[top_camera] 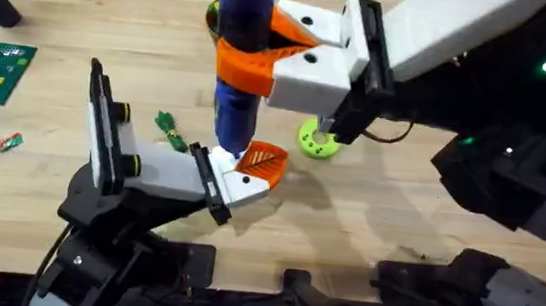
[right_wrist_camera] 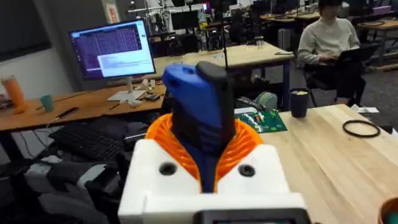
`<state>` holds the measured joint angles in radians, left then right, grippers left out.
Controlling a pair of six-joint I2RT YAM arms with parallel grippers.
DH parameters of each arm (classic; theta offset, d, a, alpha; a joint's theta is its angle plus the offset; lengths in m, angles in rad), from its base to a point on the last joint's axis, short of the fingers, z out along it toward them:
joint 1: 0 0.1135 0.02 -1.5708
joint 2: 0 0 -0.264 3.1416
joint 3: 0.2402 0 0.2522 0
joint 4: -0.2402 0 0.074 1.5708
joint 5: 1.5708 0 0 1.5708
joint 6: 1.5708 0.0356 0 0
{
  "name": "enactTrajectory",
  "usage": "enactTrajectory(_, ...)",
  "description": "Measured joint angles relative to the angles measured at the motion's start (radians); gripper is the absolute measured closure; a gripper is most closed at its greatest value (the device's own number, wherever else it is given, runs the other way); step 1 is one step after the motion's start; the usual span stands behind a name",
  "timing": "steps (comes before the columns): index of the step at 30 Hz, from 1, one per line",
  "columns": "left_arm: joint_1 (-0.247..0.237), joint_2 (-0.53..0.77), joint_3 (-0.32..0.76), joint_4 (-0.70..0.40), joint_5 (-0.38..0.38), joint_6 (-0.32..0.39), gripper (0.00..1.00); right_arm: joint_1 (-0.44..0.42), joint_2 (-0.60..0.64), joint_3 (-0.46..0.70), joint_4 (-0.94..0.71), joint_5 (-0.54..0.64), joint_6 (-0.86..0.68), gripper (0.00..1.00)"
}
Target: Pick up the gripper from the table and insert it into the empty holder that is missing its gripper. Then pick up a screw, insert it into the mounting hole, and use the screwdriver to tighten it. Finally, clean up the table by picking up the vegetable and placing it into the bucket.
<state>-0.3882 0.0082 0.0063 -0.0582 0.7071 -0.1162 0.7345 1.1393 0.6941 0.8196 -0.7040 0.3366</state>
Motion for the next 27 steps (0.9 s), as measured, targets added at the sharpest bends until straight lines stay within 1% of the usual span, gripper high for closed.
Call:
enactTrajectory(20, 0.000, 0.000, 0.000, 0.000, 0.000, 0.000, 0.992, -0.003, 0.000, 0.000, 0.000, 0.000, -0.014, 0.939)
enactTrajectory(27, 0.000, 0.000, 0.000, 0.000, 0.000, 0.000, 0.992, -0.006, 0.000, 0.000, -0.023, -0.008, -0.024, 0.939)
